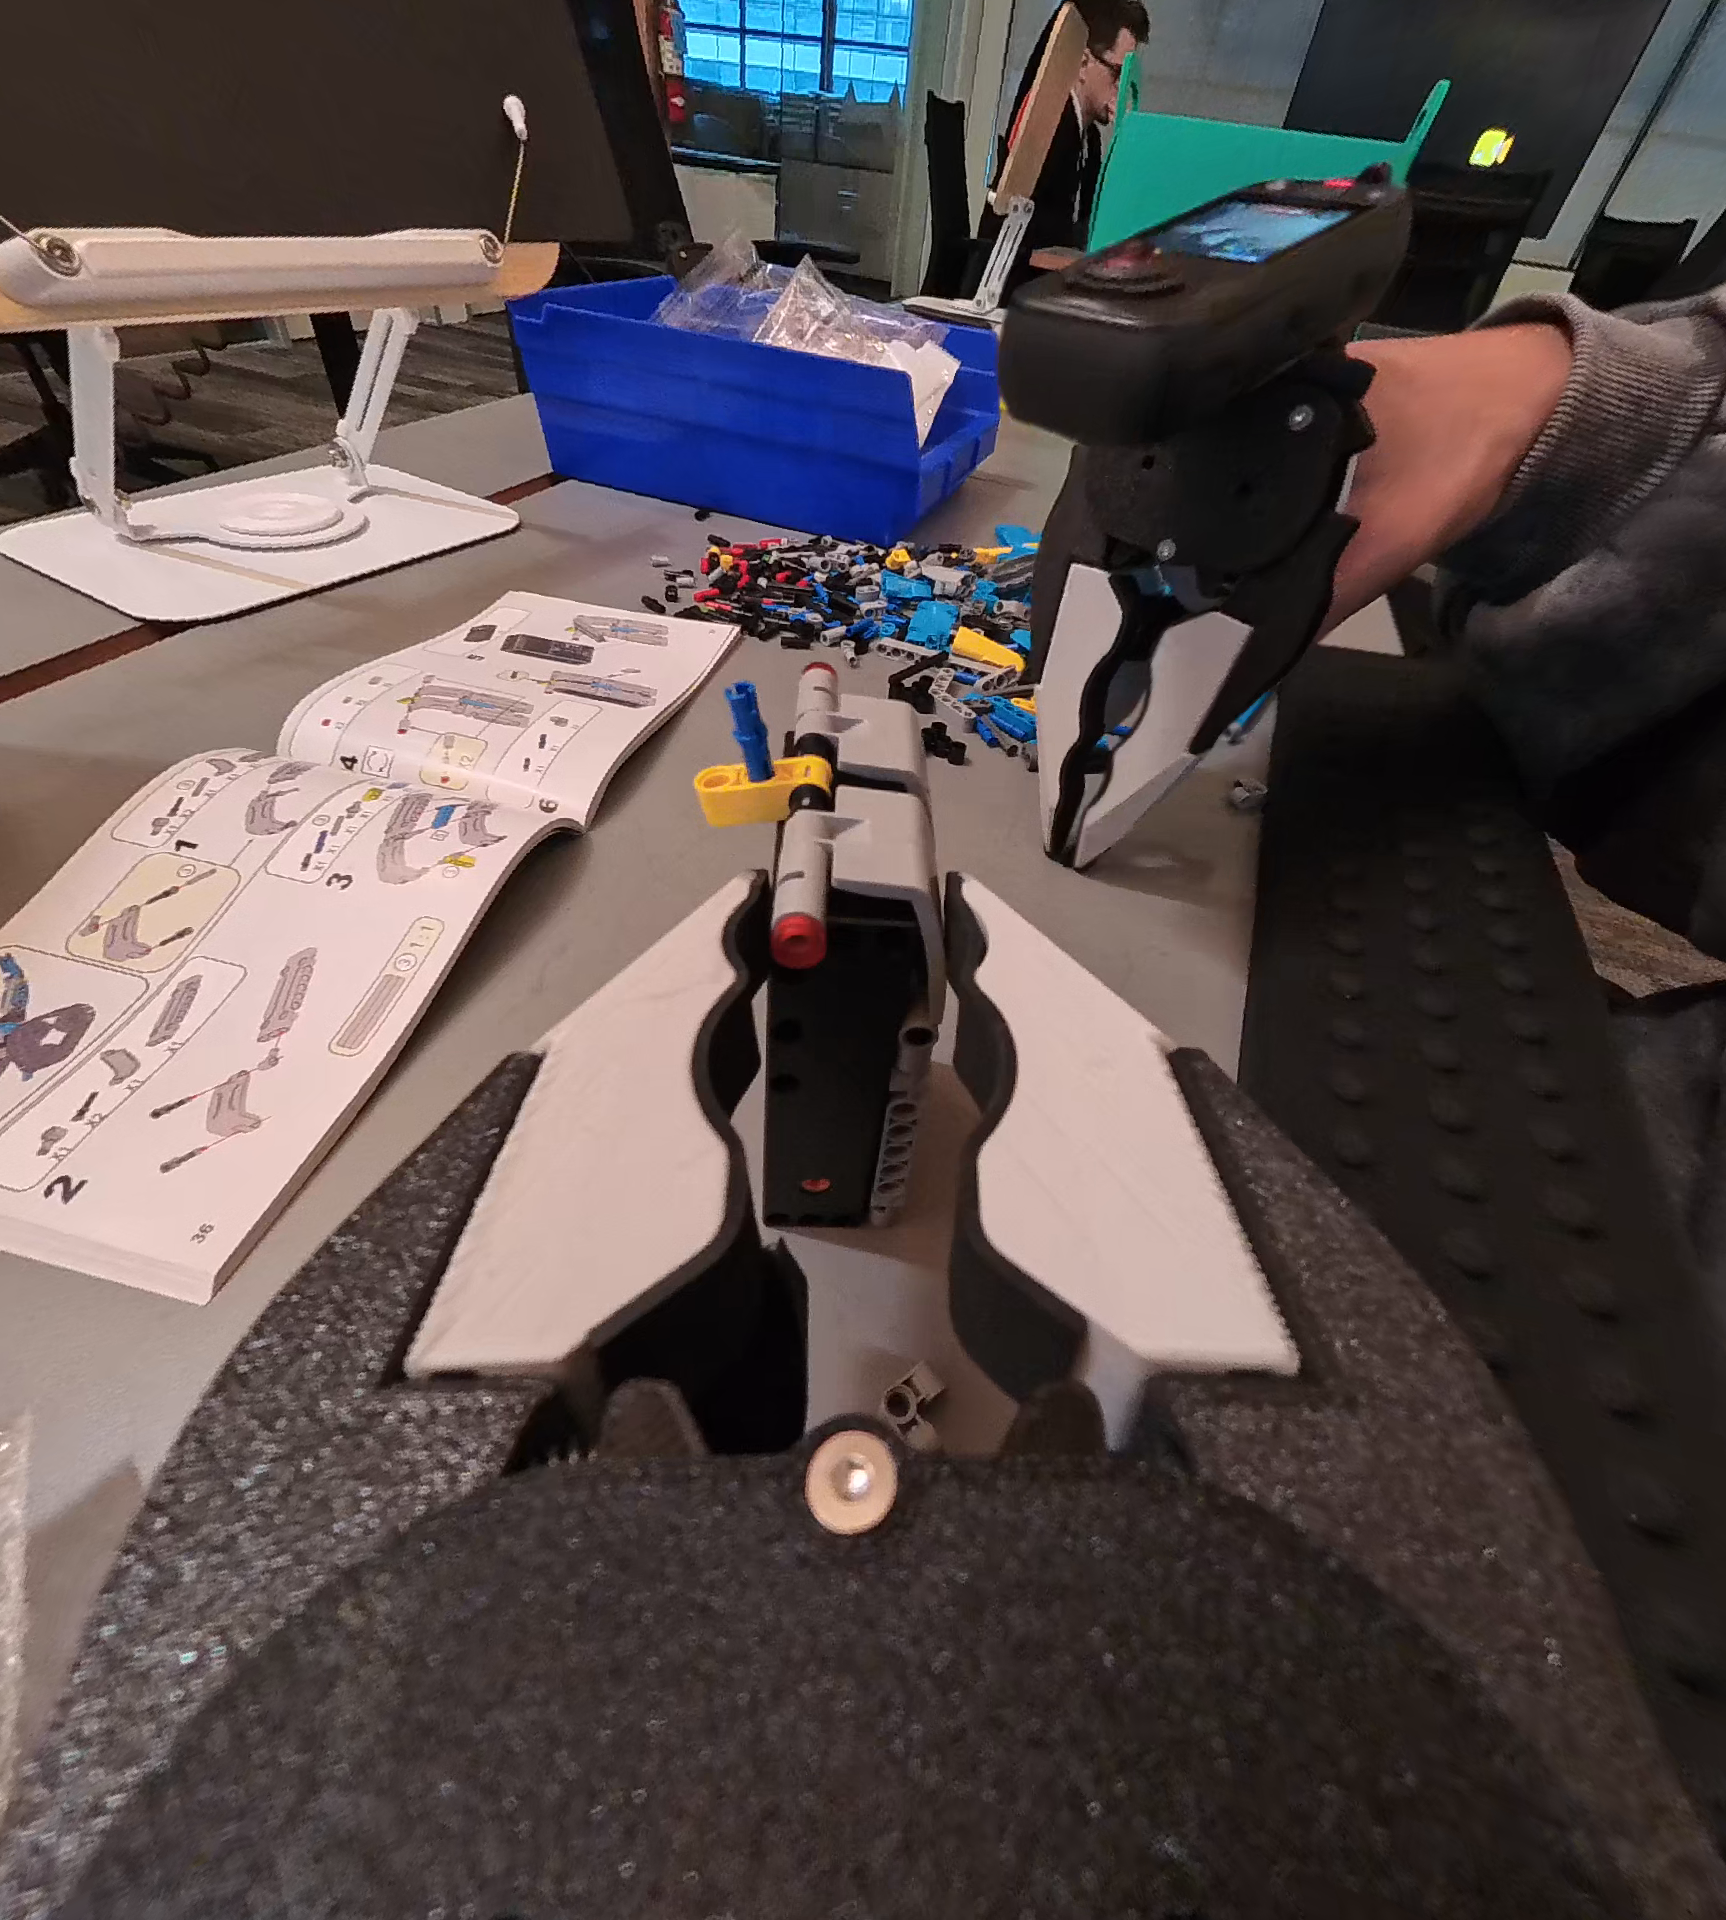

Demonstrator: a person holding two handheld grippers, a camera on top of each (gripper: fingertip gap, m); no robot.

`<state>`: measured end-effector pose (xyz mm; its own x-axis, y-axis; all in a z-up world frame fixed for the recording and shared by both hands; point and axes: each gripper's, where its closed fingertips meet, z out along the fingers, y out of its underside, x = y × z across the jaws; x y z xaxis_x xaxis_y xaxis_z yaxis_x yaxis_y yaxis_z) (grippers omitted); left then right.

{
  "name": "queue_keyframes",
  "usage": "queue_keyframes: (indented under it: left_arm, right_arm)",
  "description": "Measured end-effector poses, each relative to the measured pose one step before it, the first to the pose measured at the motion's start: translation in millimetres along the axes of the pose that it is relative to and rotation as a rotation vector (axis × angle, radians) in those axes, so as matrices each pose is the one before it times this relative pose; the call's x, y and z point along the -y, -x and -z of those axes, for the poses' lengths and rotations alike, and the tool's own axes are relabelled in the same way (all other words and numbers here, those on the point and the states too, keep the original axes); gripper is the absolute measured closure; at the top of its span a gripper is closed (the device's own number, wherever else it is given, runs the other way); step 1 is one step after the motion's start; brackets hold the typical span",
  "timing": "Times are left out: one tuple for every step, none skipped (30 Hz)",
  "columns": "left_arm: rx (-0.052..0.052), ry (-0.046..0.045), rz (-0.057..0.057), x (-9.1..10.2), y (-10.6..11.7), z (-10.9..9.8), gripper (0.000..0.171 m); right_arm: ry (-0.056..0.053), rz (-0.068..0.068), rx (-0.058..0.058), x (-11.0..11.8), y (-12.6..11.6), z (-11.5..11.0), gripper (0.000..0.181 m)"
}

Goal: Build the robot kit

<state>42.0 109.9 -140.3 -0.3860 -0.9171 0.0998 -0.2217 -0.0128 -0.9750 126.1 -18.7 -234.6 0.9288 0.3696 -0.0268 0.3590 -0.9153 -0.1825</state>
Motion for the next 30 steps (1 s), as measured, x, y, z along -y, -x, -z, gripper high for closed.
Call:
queue_keyframes:
  left_arm:
    - [-0.0013, 0.00037, -0.0005, 0.04, -0.24, 0.01, 0.139]
    - [-0.0001, 0.00072, -0.0005, -0.03, -0.21, 0.08, 0.139]
    - [0.0009, 0.00035, -0.0005, -0.07, 0.13, 0.11, 0.139]
    - [0.0007, -0.00029, -0.0003, 0.04, 0.21, 0.02, 0.139]
    - [0.0009, -0.00067, 0.0022, 0.02, 0.39, 0.0, 0.139]
    - [0.0016, -0.0007, 0.0045, -0.04, 0.74, 0.05, 0.139]
    - [-0.0029, -0.00031, 0.0037, 0.02, -0.07, -0.11, 0.139]
    - [-0.0006, -0.00001, 0.0018, 0.05, -0.05, -0.14, 0.139]
    - [0.0009, -0.00051, 0.0001, 0.09, 0.07, -0.17, 0.139]
    - [0.0003, -0.00076, 0.0, 0.01, 0.05, -0.07, 0.139]
    - [-0.0011, 0.00003, 0.0017, 0.02, -0.05, -0.01, 0.139]
    - [-0.0017, -0.00029, 0.0015, -0.03, -0.02, -0.01, 0.139]
    - [-0.0024, -0.00002, -0.0005, -0.02, -0.43, 0.05, 0.139]
    - [-0.0006, 0.0005, -0.0037, -0.01, -0.42, -0.1, 0.139]
    - [-0.0003, 0.00017, -0.0051, -0.01, -0.63, -0.06, 0.139]
    - [-0.0006, 0.00032, -0.0044, -0.12, -0.53, 0.01, 0.139]
    - [0.0007, 0.00037, -0.0031, 0.02, -0.2, -0.07, 0.139]
    - [0.0002, 0.00031, -0.0009, -0.07, -0.13, 0.03, 0.139]
    - [0.0, 0.0001, 0.0014, 0.01, 0.21, 0.04, 0.139]
    - [0.0003, -0.00036, 0.0027, -0.02, 0.37, 0.07, 0.139]
    - [-0.0004, -0.00002, 0.003, 0.08, 0.3, -0.07, 0.139]
    - [0.0001, -0.00022, 0.0035, 0.01, 0.45, -0.06, 0.139]
    - [0.0002, -0.00043, 0.004, 0.02, 0.48, 0.05, 0.139]
    - [-0.0034, 0.0004, 0.003, -0.1, -0.14, 0.03, 0.139]
    - [-0.0009, 0.00031, 0.0003, -0.02, -0.11, -0.07, 0.139]
    - [-0.0025, 0.00066, -0.0034, -0.06, -0.84, -0.04, 0.139]
    - [0.0009, 0.00039, -0.0071, -0.07, -0.63, -0.09, 0.139]
    - [0.0009, 0.00081, -0.0062, 0.0, -0.49, -0.04, 0.139]
    - [0.0002, 0.00046, -0.0024, 0.01, -0.22, -0.02, 0.139]
    - [0.0015, -0.00027, 0.0013, -0.04, 0.34, -0.05, 0.139]
  right_arm:
    - [-0.0004, -0.0069, 0.0073, 0.15, -0.92, -0.17, 0.177]
    - [-0.0007, 0.0019, 0.0088, 0.02, -0.25, 0.12, 0.178]
    - [-0.0001, 0.0085, 0.0055, 0.07, -0.26, 0.11, 0.178]
    - [-0.0043, 0.0138, 0.0005, 0.48, -0.27, 0.0, 0.178]
    - [-0.0219, 0.0073, -0.007, 2.73, -1.39, 0.71, 0.178]
    - [-0.0681, -0.0023, 0.0129, 10.14, 1.54, 3.87, 0.178]
    - [-0.1119, -0.0077, 0.0257, 18.2, 4.11, 7.59, 0.178]
    - [-0.1412, -0.0079, 0.0062, 24.18, 2.23, 9.85, 0.178]
    - [-0.1635, -0.0196, -0.0122, 28.58, 0.0, 9.64, 0.178]
    - [-0.1684, -0.035, 0.0228, 29.49, 5.6, 5.98, 0.178]
    - [-0.1621, -0.0421, 0.0171, 27.23, 5.43, 1.56, 0.178]
    - [-0.1571, -0.0295, -0.0093, 23.07, 2.11, -0.43, 0.179]
    - [-0.1333, -0.022, 0.0301, 17.29, 7.38, -2.79, 0.179]
    - [-0.0772, -0.0476, 0.0323, 7.77, 5.51, -6.13, 0.179]
    - [-0.0321, -0.0558, 0.0107, 0.05, 1.04, -7.83, 0.178]
    - [-0.0236, -0.0334, -0.0014, -1.97, -0.95, -7.03, 0.178]
    - [-0.0147, -0.0117, -0.0074, -2.75, -1.43, -5.59, 0.179]
    - [-0.0093, 0.0038, -0.0218, -2.26, -2.8, -3.57, 0.178]
    - [-0.0072, 0.0193, -0.0241, -0.91, -2.64, -1.74, 0.178]
    - [0.0084, 0.0164, -0.0042, -1.57, 0.0, -1.46, 0.178]
    - [0.0236, 0.009, -0.008, -3.29, -0.44, -1.19, 0.178]
    - [0.0068, 0.0261, -0.0197, -1.63, -1.44, -0.23, 0.178]
    - [0.0098, 0.0325, -0.0157, -2.11, -0.58, 0.32, 0.178]
    - [0.0112, 0.0251, -0.0157, -1.99, -0.63, 0.8, 0.178]
    - [-0.006, 0.023, -0.0081, 0.45, 0.5, 1.57, 0.178]
    - [0.0016, 0.0183, -0.0025, -0.42, 1.12, 0.89, 0.178]
    - [0.0006, 0.0131, -0.0046, -0.22, 0.33, 1.08, 0.178]
    - [-0.0011, 0.0105, -0.0034, -0.07, 0.52, 1.19, 0.178]
    - [-0.0018, 0.0068, -0.0014, -0.09, 0.52, 1.17, 0.178]
    - [-0.0016, 0.0058, -0.0044, 0.27, -0.14, 1.77, 0.178]
